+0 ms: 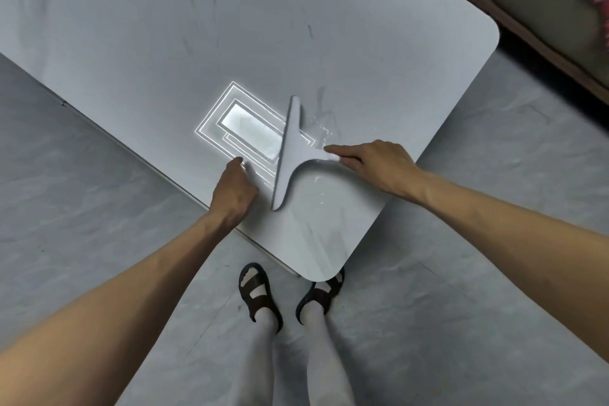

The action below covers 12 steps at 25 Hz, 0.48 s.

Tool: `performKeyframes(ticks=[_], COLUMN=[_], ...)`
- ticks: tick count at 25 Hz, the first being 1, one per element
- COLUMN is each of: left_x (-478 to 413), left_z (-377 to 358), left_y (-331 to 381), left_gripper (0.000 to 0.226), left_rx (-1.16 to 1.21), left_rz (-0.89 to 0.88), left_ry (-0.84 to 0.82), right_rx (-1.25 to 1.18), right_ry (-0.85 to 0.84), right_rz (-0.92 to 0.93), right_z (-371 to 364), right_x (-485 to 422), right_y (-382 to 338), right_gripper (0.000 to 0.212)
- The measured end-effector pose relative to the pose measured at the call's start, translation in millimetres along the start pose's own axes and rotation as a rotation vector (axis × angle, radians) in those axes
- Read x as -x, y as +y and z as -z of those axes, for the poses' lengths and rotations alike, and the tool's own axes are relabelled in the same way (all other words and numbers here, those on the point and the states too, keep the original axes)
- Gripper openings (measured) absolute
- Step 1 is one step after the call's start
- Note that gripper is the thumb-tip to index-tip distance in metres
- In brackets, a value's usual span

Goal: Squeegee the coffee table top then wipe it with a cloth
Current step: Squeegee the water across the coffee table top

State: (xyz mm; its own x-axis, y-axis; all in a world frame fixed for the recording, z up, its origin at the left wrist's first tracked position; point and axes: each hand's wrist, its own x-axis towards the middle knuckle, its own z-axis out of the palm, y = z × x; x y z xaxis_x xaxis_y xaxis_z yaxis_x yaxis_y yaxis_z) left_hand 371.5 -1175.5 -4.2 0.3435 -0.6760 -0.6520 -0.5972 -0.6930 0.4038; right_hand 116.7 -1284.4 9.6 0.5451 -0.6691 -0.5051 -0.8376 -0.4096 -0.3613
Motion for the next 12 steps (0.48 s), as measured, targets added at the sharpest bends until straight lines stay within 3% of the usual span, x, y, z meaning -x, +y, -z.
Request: performKeyframes(ticks=[4,9,12], left_x=[-2.4,-10.9,-15.1], left_z=[-27.1,-44.9,-41.6], left_y=[26.5,39.6,45.3], left_gripper=[0.046,0.055,0.066], left_rx=[-0.154,-0.281,-0.223], left_rz=[-0.139,-0.098,-0.012], left_ry=[-0.071,-0.171,-0.173], right_rx=[-0.019,-0.04,-0.227], right_ry=[0.05,0.098,0.18], right_rz=[-0.12,-0.197,-0.238], right_z=[7.5,22.6,42.7], right_x=[41.9,68.7,34.7], right_y=[50.4,67.3,56.5], right_gripper=[0.038,0.037,0.04])
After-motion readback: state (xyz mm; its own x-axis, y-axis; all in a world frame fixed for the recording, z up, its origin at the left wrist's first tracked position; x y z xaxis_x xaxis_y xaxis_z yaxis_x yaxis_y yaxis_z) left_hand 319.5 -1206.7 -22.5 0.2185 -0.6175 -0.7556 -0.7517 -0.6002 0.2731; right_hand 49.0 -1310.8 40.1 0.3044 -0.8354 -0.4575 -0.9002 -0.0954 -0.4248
